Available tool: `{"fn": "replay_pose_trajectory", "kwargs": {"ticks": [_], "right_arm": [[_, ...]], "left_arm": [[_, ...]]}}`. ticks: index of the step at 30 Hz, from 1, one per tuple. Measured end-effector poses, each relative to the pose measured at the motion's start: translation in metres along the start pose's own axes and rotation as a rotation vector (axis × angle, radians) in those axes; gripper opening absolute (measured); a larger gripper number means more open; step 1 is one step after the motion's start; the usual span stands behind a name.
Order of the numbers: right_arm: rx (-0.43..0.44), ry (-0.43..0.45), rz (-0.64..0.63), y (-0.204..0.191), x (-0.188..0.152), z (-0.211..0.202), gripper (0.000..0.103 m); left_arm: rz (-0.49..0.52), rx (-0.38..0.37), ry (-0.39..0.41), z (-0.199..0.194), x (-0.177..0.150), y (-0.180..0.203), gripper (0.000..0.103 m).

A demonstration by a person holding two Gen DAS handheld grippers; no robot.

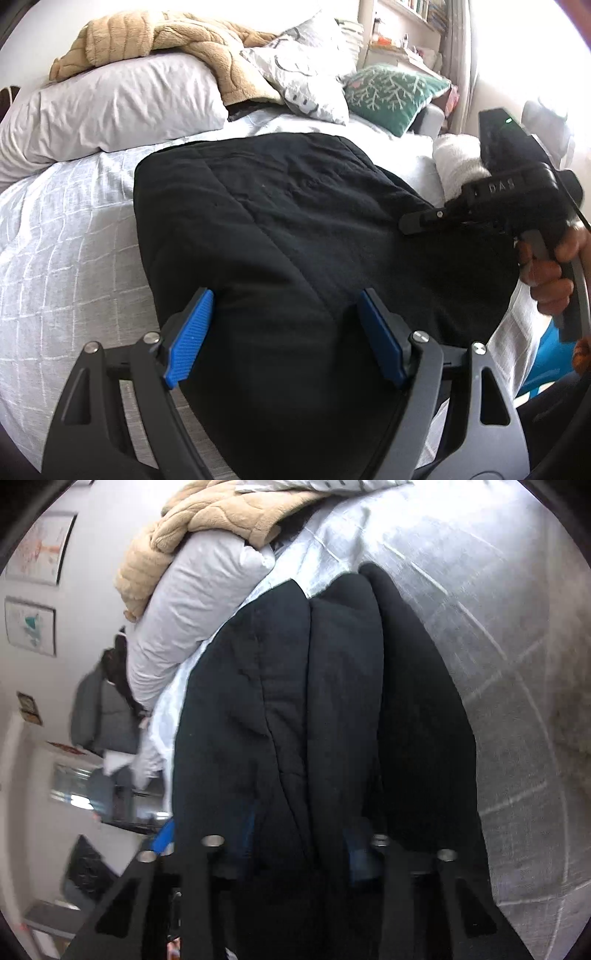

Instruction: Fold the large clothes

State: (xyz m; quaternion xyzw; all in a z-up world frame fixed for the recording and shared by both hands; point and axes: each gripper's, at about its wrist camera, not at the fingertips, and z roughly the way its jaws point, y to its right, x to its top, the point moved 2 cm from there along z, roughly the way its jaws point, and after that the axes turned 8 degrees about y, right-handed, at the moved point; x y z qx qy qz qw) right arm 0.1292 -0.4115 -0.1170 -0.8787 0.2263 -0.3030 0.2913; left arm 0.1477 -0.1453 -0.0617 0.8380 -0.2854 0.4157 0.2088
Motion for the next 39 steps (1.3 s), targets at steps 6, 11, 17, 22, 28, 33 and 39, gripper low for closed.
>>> {"fn": "replay_pose_trajectory", "kwargs": {"ticks": [6, 11, 17, 22, 28, 33, 39], "right_arm": [[-0.025, 0.188, -0.17, -0.054, 0.006, -0.067, 0.024], [-0.264, 0.166, -0.274, -0.033, 0.002, -0.074, 0.029], [-0.436, 0.058, -0.271, 0.01, -0.007, -0.015, 0.053], [-0.342, 0.035, -0.255, 0.003, -0.01, -0.034, 0.077], [-0.305, -0.025, -0.248, 0.016, -0.03, -0.04, 0.083], [-0.196, -0.058, -0.083, 0.045, -0.034, -0.032, 0.084], [-0.16, -0.046, -0.015, 0.057, -0.037, -0.025, 0.085]], "left_arm": [[-0.051, -0.116, 0.041, -0.001, 0.016, 0.022, 0.079], [0.079, -0.118, -0.08, 0.046, 0.002, 0.071, 0.079], [0.186, -0.083, -0.122, 0.058, -0.004, 0.088, 0.079], [0.072, -0.112, -0.124, 0.024, 0.016, 0.061, 0.08], [-0.107, -0.019, -0.113, -0.002, 0.024, -0.007, 0.089], [-0.308, 0.01, -0.218, 0.018, 0.005, -0.066, 0.089], [-0.796, -0.302, -0.359, 0.067, -0.041, -0.106, 0.093]]}}
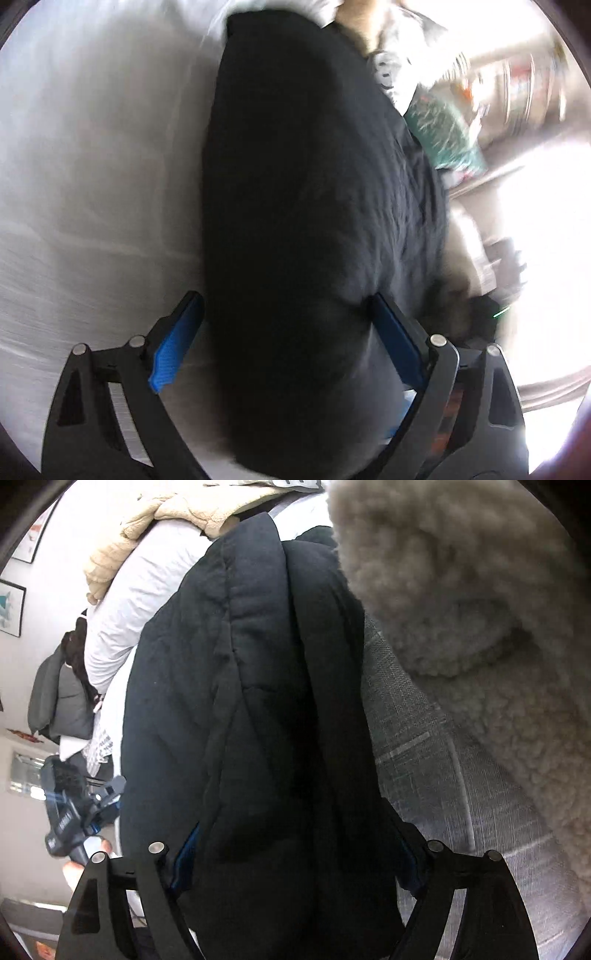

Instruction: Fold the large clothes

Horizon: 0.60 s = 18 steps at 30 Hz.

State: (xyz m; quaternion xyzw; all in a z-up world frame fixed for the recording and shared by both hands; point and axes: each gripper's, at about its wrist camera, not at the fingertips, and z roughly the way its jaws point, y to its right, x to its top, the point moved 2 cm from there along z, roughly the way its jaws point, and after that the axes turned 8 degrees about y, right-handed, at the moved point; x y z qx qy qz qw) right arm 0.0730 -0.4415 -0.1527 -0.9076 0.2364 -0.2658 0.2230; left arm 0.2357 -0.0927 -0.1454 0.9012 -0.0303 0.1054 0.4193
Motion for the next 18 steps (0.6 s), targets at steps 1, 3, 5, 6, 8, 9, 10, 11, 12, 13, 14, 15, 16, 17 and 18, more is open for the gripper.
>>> {"fn": "replay_pose_trajectory", "kwargs": {"ticks": [1, 3, 5, 6, 8, 9, 10, 11, 12, 13, 14, 15, 16, 17, 18], "right_arm": [[0.004, 0.001, 0.002, -0.001, -0.002, 0.001, 0.084], [0.026, 0.004, 0.011, -0.004, 0.001, 0.002, 0.072], [0.053, 0.003, 0.016, -0.007, 0.001, 0.006, 0.067], [0.045, 0.005, 0.003, -0.013, 0.0, 0.006, 0.064], [0.019, 0.014, -0.057, -0.029, -0.002, 0.009, 0.063], [0.007, 0.013, -0.08, -0.037, -0.001, 0.012, 0.063], [-0.003, 0.012, -0.108, -0.047, -0.004, 0.014, 0.063], [-0.008, 0.008, -0.131, -0.057, -0.006, 0.018, 0.061], [-0.01, 0.003, -0.153, -0.067, -0.008, 0.021, 0.059], [-0.005, -0.001, -0.177, -0.081, -0.01, 0.026, 0.058], [0.005, -0.004, -0.203, -0.092, -0.009, 0.029, 0.056], [0.024, -0.005, -0.231, -0.107, -0.011, 0.031, 0.056], [0.041, -0.008, -0.247, -0.117, -0.012, 0.033, 0.056], [0.059, -0.014, -0.266, -0.128, -0.014, 0.036, 0.056], [0.069, -0.026, -0.281, -0.138, -0.017, 0.041, 0.056]], "left_arm": [[-0.06, -0.04, -0.009, 0.007, -0.001, -0.008, 0.093], [-0.105, -0.094, -0.002, 0.015, -0.002, -0.015, 0.091], [-0.08, -0.087, 0.021, 0.009, -0.003, -0.009, 0.076], [-0.055, -0.085, 0.036, 0.003, -0.003, -0.004, 0.073], [-0.015, -0.078, 0.074, -0.009, -0.002, 0.006, 0.068], [-0.002, -0.072, 0.092, -0.016, -0.002, 0.008, 0.068], [0.021, -0.054, 0.113, -0.024, -0.001, 0.01, 0.067], [0.041, -0.035, 0.133, -0.034, 0.002, 0.011, 0.067], [0.051, -0.023, 0.15, -0.045, 0.003, 0.01, 0.067], [0.06, -0.009, 0.165, -0.058, 0.003, 0.006, 0.067], [0.061, 0.004, 0.179, -0.072, 0.004, -0.001, 0.067], [0.056, 0.014, 0.188, -0.081, 0.009, -0.009, 0.067], [0.049, 0.035, 0.196, -0.095, 0.008, -0.021, 0.068], [0.041, 0.051, 0.199, -0.101, 0.01, -0.03, 0.07], [0.027, 0.062, 0.197, -0.106, 0.009, -0.04, 0.071]]}}
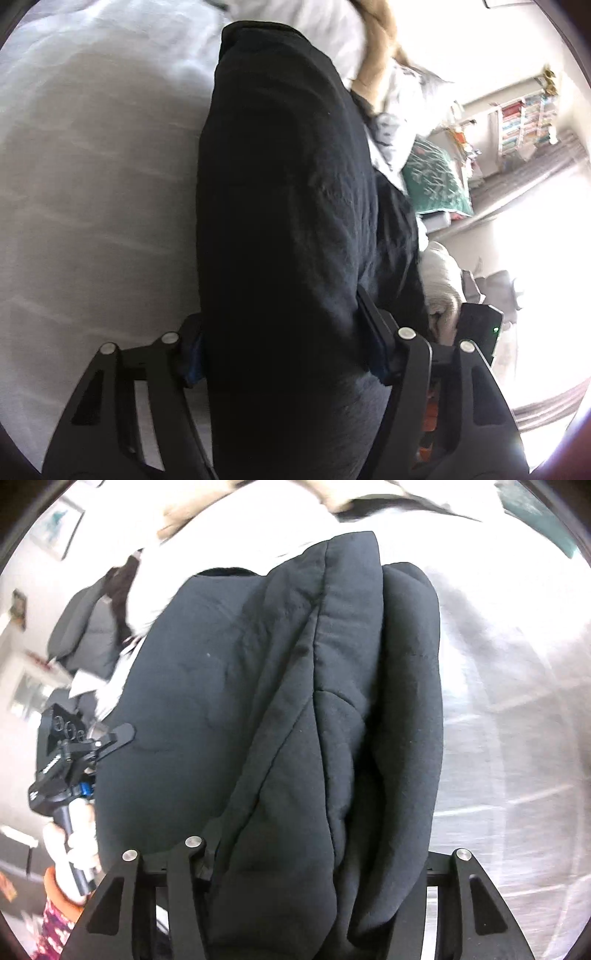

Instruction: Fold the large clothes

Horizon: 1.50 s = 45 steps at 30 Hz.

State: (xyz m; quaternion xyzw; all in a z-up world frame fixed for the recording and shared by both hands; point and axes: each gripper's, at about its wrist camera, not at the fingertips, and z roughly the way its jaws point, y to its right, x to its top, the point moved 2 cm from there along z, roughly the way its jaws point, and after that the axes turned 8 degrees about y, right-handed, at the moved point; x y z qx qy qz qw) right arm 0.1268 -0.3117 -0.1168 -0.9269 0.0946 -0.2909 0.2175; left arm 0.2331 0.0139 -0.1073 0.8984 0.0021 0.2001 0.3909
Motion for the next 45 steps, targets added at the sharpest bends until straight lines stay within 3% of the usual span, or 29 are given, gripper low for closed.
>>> {"fn": "replay_pose_trajectory", "kwargs": {"ticks": [2, 3, 5, 6, 10, 13, 16, 19, 23, 26, 29, 31, 33, 36, 40, 43, 45], "right_arm": [[0.008, -0.038, -0.032, -0.017, -0.003, 0.013, 0.06], [-0.003, -0.058, -0.055, -0.023, -0.005, 0.019, 0.068], [-0.023, -0.084, -0.102, -0.03, 0.0, 0.025, 0.078], [-0.027, -0.086, -0.114, -0.03, 0.002, 0.022, 0.079], [-0.141, -0.003, -0.126, -0.019, 0.015, -0.017, 0.081], [-0.206, 0.082, -0.141, -0.029, 0.026, -0.042, 0.082], [-0.273, 0.185, -0.162, -0.05, 0.042, -0.059, 0.082], [-0.272, 0.31, -0.137, -0.068, 0.068, -0.067, 0.082], [-0.189, 0.382, -0.107, -0.101, 0.106, -0.022, 0.078], [-0.168, 0.436, -0.135, -0.105, 0.12, 0.021, 0.072], [-0.235, 0.435, -0.129, -0.077, 0.123, 0.056, 0.07], [-0.249, 0.42, -0.076, -0.042, 0.113, 0.07, 0.062], [-0.175, 0.405, 0.062, -0.002, 0.108, 0.078, 0.051], [-0.026, 0.411, 0.212, 0.03, 0.107, 0.08, 0.044], [0.058, 0.413, 0.289, 0.047, 0.103, 0.084, 0.043], [0.057, 0.414, 0.277, 0.041, 0.102, 0.073, 0.043], [0.031, 0.425, 0.224, 0.028, 0.102, 0.057, 0.051]], "left_arm": [[0.003, 0.089, -0.011, -0.004, -0.002, -0.018, 0.078], [0.057, 0.161, 0.009, -0.009, -0.004, -0.019, 0.078], [0.19, 0.236, 0.092, -0.026, -0.006, -0.005, 0.081], [0.261, 0.279, 0.133, -0.034, -0.006, 0.006, 0.082], [0.466, 0.386, 0.25, -0.047, -0.005, 0.036, 0.088], [0.537, 0.441, 0.273, -0.037, 0.015, 0.055, 0.088], [0.57, 0.433, 0.272, -0.036, 0.029, 0.061, 0.088], [0.613, 0.426, 0.29, -0.028, 0.048, 0.074, 0.088], [0.624, 0.36, 0.274, 0.01, 0.077, 0.092, 0.088], [0.643, 0.375, 0.253, 0.046, 0.094, 0.089, 0.088], [0.669, 0.471, 0.225, 0.085, 0.106, 0.063, 0.088], [0.626, 0.444, 0.203, 0.1, 0.11, 0.042, 0.089], [0.572, 0.413, 0.196, 0.109, 0.113, 0.023, 0.092], [0.491, 0.342, 0.203, 0.112, 0.115, 0.003, 0.094], [0.422, 0.311, 0.203, 0.104, 0.116, -0.005, 0.094], [0.439, 0.328, 0.231, 0.081, 0.113, 0.009, 0.094], [0.473, 0.321, 0.242, 0.068, 0.106, 0.021, 0.093]]}}
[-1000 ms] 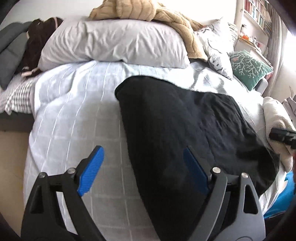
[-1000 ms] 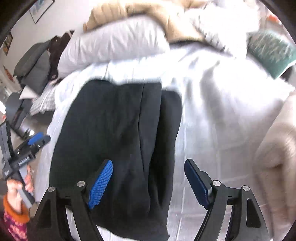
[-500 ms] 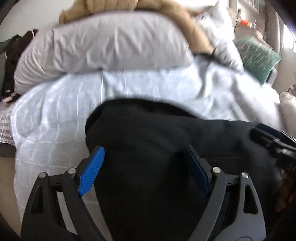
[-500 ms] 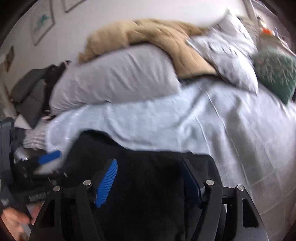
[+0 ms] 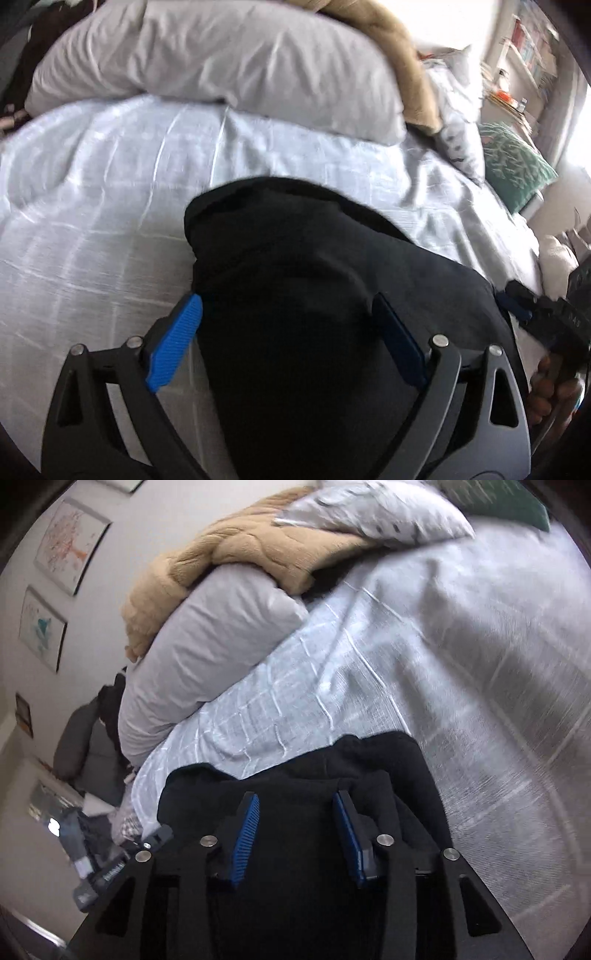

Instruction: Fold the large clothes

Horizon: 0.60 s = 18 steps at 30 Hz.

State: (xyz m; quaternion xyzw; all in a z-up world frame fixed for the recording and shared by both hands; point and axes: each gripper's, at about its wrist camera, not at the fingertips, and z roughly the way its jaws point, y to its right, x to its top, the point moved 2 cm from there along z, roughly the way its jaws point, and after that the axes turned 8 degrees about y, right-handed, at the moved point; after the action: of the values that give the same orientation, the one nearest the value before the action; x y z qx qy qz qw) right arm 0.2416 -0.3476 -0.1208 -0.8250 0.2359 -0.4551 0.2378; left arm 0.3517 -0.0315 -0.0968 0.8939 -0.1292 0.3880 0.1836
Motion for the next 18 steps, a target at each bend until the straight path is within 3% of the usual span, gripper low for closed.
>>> {"fn": "replay_pose_trajectory", "kwargs": {"ticks": [2, 6, 11, 18], "right_arm": [[-0.012, 0.014, -0.07, -0.013, 0.001, -0.012, 0.055], [-0.063, -0.015, -0.327, -0.06, -0.008, -0.024, 0.055], [-0.046, -0.133, -0.591, -0.103, -0.049, -0.008, 0.055], [-0.094, -0.195, -0.731, -0.111, -0.079, 0.005, 0.059]], "left_arm": [[0.058, -0.019, 0.012, -0.023, -0.004, 0.017, 0.093], [0.174, -0.051, 0.005, -0.055, -0.024, 0.051, 0.093], [0.284, -0.038, -0.034, -0.052, -0.055, 0.071, 0.094], [0.292, -0.033, -0.027, -0.054, -0.066, 0.068, 0.094]]}}
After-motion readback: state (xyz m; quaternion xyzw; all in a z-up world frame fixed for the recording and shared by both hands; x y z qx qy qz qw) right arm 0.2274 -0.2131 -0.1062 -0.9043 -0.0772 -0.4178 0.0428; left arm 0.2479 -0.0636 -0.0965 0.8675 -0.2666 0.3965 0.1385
